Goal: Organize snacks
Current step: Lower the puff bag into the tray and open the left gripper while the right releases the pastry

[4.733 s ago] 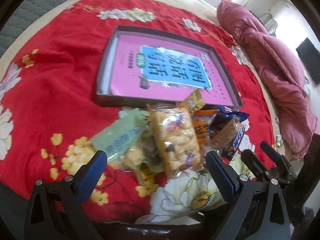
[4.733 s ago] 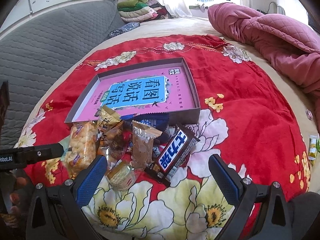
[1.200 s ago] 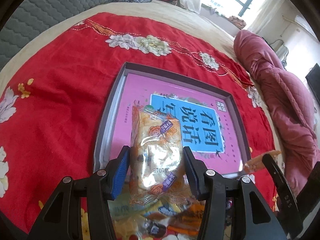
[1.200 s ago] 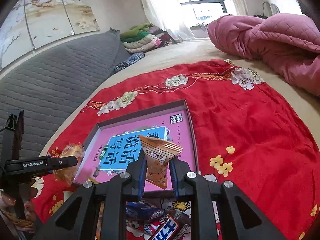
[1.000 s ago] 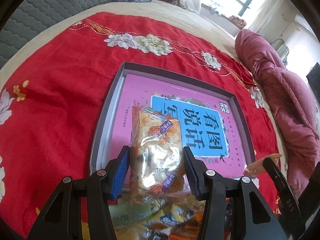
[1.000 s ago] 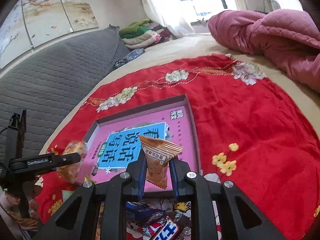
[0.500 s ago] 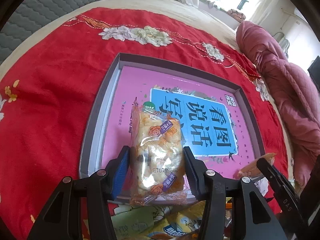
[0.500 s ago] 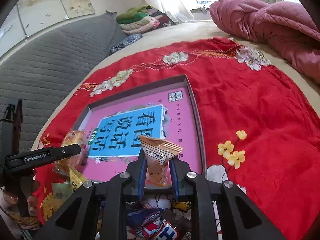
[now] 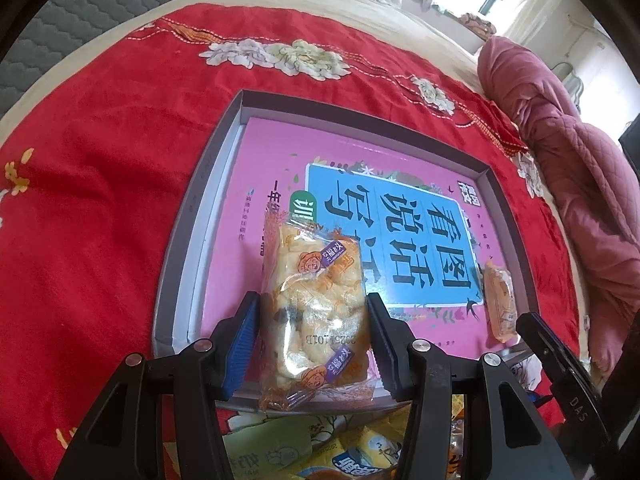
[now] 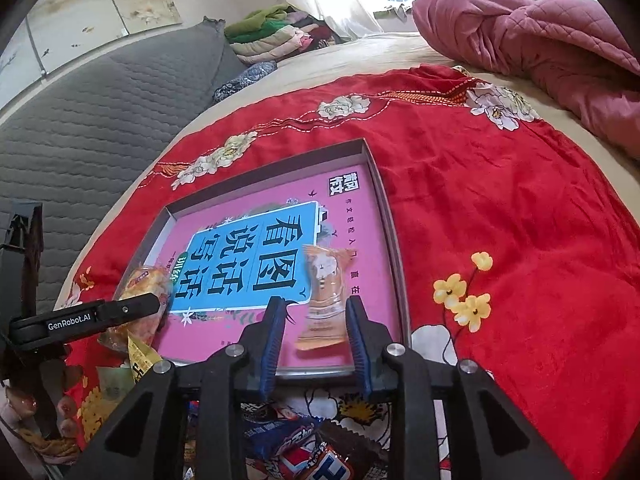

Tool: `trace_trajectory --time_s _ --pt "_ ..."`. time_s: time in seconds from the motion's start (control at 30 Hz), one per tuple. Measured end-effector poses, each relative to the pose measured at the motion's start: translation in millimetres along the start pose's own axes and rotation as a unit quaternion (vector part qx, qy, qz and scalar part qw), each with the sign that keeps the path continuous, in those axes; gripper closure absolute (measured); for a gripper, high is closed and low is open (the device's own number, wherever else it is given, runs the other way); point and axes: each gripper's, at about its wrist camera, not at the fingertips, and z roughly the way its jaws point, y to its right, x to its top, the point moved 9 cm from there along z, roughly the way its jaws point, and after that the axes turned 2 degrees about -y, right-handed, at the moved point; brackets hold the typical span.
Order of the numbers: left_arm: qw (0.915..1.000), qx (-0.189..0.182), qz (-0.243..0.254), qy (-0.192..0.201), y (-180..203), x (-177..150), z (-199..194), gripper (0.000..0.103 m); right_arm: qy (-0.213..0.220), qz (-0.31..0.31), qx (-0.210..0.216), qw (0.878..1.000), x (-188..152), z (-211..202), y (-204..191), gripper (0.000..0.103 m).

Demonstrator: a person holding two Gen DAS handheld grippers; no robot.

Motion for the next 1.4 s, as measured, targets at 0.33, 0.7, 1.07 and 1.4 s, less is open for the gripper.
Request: trace_trajectory --time_s 0.33,0.7,1.07,1.4 --pt "1.0000 0.001 0.005 0.005 2 4 -3 0.042 0.006 0.008 0.003 1.000 3 -4 1 0.070" --pt "0.9998 -0.012 0.001 0.018 0 8 -26 0.037 0.023 0.005 0.014 1.000 9 -13 -3 0.062" --pt "0.9993 -0.012 -0.003 0.034 -14 5 -63 0.035 0.070 -0.011 0.020 0.997 23 -42 -10 0.045" --pt "0.9996 -0.007 -0.010 0.025 -34 -11 -78 0.035 0.085 -0.012 0.021 0.996 21 -62 -9 0.037"
